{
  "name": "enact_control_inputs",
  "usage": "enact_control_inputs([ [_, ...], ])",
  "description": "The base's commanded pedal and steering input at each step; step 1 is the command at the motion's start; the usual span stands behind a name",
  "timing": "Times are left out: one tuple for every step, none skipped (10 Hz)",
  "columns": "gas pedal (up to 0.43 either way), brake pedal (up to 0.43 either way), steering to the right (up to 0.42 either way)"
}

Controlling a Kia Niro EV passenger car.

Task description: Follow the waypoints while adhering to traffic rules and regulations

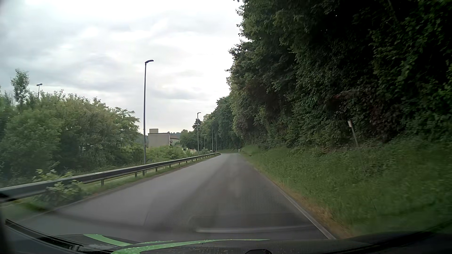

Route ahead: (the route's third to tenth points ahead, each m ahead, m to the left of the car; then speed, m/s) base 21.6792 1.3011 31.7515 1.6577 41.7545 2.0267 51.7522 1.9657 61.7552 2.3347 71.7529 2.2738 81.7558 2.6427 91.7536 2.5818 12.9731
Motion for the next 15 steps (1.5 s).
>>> enact_control_inputs([
  [0.118,0.000,-0.005],
  [0.118,0.000,-0.005],
  [0.118,0.000,-0.005],
  [0.118,0.000,-0.005],
  [0.118,0.000,-0.005],
  [0.118,0.000,-0.006],
  [0.118,0.000,-0.005],
  [0.118,0.000,-0.005],
  [0.118,0.000,-0.005],
  [0.118,0.000,-0.005],
  [0.118,0.000,-0.005],
  [0.118,0.000,-0.005],
  [0.118,0.000,-0.005],
  [0.118,0.000,-0.005],
  [0.118,0.000,-0.005],
])
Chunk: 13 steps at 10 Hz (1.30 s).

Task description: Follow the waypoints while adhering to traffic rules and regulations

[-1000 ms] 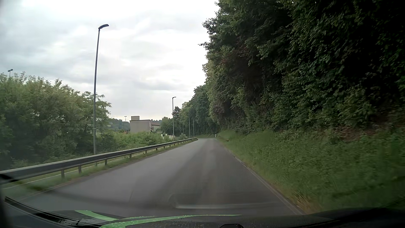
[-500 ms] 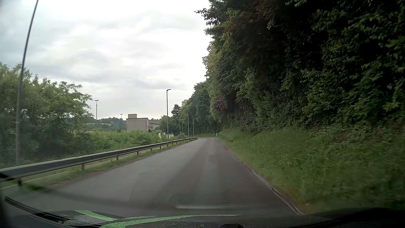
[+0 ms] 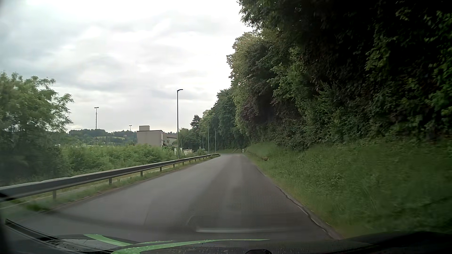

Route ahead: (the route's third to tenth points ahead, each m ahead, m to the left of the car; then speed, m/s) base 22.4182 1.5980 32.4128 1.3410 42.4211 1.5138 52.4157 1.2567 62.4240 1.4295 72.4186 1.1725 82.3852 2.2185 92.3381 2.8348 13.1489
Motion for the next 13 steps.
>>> enact_control_inputs([
  [0.118,0.000,-0.005],
  [0.118,0.000,-0.004],
  [0.118,0.000,-0.002],
  [0.118,0.000,-0.001],
  [0.118,0.000,-0.001],
  [0.118,0.000,-0.001],
  [0.118,0.000,0.000],
  [0.118,0.000,0.000],
  [0.118,0.000,0.000],
  [0.118,0.000,-0.001],
  [0.118,0.000,-0.001],
  [0.118,0.000,-0.001],
  [0.118,0.000,-0.001],
])
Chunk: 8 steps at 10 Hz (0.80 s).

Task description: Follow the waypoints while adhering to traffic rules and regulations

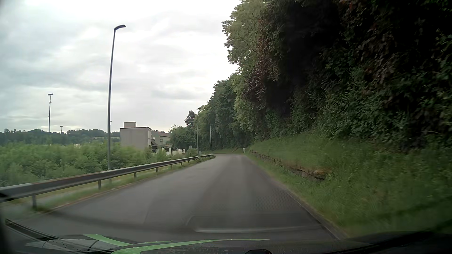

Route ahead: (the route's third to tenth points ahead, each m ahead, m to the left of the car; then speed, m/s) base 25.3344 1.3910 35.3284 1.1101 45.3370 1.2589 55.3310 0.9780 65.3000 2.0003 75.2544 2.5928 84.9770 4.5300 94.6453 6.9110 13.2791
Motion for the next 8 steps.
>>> enact_control_inputs([
  [0.118,0.000,-0.001],
  [0.118,0.000,-0.001],
  [0.118,0.000,0.000],
  [0.118,0.000,0.000],
  [0.118,0.000,0.000],
  [0.118,0.000,0.000],
  [0.118,0.000,0.000],
  [0.118,0.000,0.000],
])
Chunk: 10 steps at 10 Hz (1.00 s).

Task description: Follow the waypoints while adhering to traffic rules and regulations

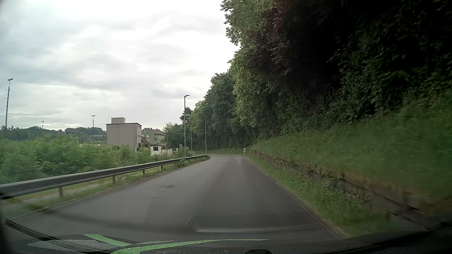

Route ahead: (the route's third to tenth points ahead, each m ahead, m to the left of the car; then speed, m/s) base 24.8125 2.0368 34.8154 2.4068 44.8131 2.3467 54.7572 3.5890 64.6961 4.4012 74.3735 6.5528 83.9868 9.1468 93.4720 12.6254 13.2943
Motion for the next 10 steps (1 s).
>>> enact_control_inputs([
  [0.098,0.000,0.000],
  [0.087,0.000,0.000],
  [0.087,0.000,0.000],
  [0.087,0.000,0.000],
  [0.087,0.000,0.000],
  [0.087,0.000,0.000],
  [0.087,0.000,0.000],
  [0.087,0.000,0.000],
  [0.087,0.000,0.000],
  [0.087,0.000,0.000],
])
